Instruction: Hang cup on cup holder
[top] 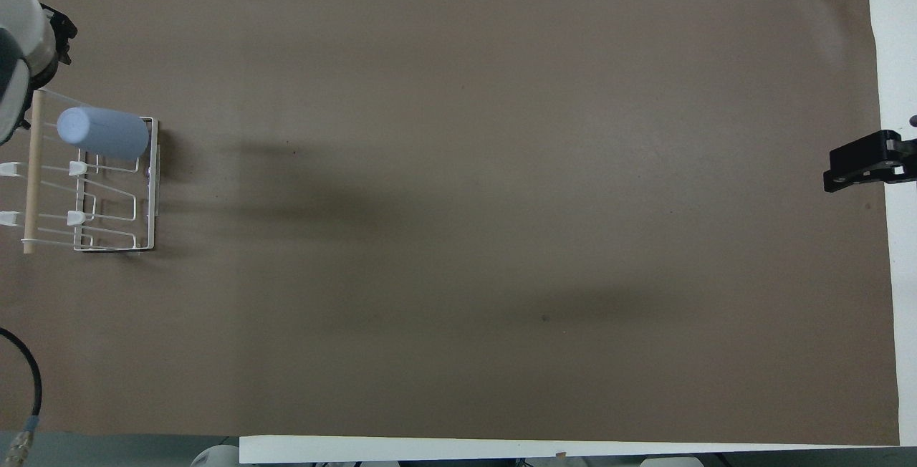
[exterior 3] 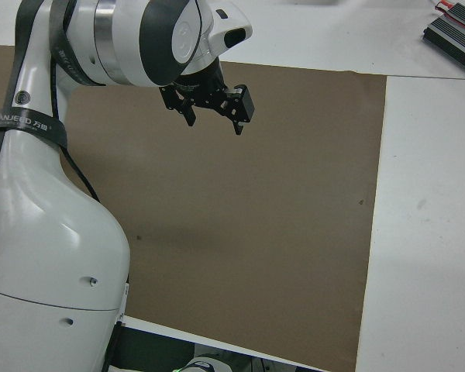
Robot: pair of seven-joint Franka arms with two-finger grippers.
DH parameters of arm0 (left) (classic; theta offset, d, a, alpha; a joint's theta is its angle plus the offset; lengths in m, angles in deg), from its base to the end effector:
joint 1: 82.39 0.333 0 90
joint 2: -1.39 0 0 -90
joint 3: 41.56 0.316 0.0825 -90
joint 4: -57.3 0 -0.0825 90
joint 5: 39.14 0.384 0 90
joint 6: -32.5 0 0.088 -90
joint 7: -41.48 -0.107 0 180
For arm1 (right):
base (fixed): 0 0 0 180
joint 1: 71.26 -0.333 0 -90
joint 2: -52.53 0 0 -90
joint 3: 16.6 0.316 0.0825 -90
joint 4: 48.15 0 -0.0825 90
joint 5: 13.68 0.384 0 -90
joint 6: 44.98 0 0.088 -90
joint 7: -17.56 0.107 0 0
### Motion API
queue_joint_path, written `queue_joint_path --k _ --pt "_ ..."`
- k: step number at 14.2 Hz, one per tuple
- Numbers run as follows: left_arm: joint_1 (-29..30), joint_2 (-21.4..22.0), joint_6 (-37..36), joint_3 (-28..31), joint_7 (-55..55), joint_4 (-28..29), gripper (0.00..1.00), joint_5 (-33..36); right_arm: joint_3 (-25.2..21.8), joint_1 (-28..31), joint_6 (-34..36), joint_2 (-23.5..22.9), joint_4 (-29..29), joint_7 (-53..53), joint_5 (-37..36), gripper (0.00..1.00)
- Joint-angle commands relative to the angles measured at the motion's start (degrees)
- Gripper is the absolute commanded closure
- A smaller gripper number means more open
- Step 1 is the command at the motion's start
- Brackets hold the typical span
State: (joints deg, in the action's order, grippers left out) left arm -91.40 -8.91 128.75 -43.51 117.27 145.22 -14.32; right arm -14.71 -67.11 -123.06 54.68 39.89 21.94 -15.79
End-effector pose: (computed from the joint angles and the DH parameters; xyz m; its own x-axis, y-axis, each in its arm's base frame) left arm 0.6119 -0.0754 0.5546 0.4628 0.7977 0.3866 0.8846 -0.4437 -0.1432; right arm 0.5198 -0.0247 0.6438 0.9835 -0.1230 -0.1325 -0.1175 -0.9919 0.0482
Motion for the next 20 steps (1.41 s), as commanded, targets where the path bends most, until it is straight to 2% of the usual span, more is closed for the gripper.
queue_joint_path --k 1,3,5,9,14,18,20 --pt "2.24 2.83 -3.08 -0.16 -7.91 -0.03 0.00 -7.04 0.30 0.60 0.38 0.04 -0.15 -1.30 0.09 0.01" --pt "2.69 3.62 -5.37 -0.16 -14.58 0.05 0.00 -9.86 0.21 0.86 0.30 0.22 0.55 -1.74 1.49 0.01" --pt "4.61 3.97 -8.09 -0.16 -25.72 -0.03 0.00 -13.72 -0.14 0.95 -0.06 0.57 1.17 -5.33 1.59 0.01" --pt "7.17 4.42 -8.81 -0.16 -45.95 0.05 0.00 -20.76 -0.23 0.86 -0.67 0.57 1.26 -5.44 1.50 0.01" --pt "8.75 4.85 -8.81 -0.16 -74.16 0.40 0.00 -21.65 -0.23 0.95 -0.67 0.57 1.35 -5.35 1.50 0.01" --pt "8.75 5.03 -7.23 -0.33 -77.19 -0.30 0.00 -24.64 -0.32 0.95 -0.67 0.66 1.26 -5.43 1.50 0.01" --pt "8.84 5.47 -3.20 -0.16 -76.49 -1.96 0.00 -24.81 -0.32 1.04 -0.67 0.57 1.26 -5.43 1.50 0.01"
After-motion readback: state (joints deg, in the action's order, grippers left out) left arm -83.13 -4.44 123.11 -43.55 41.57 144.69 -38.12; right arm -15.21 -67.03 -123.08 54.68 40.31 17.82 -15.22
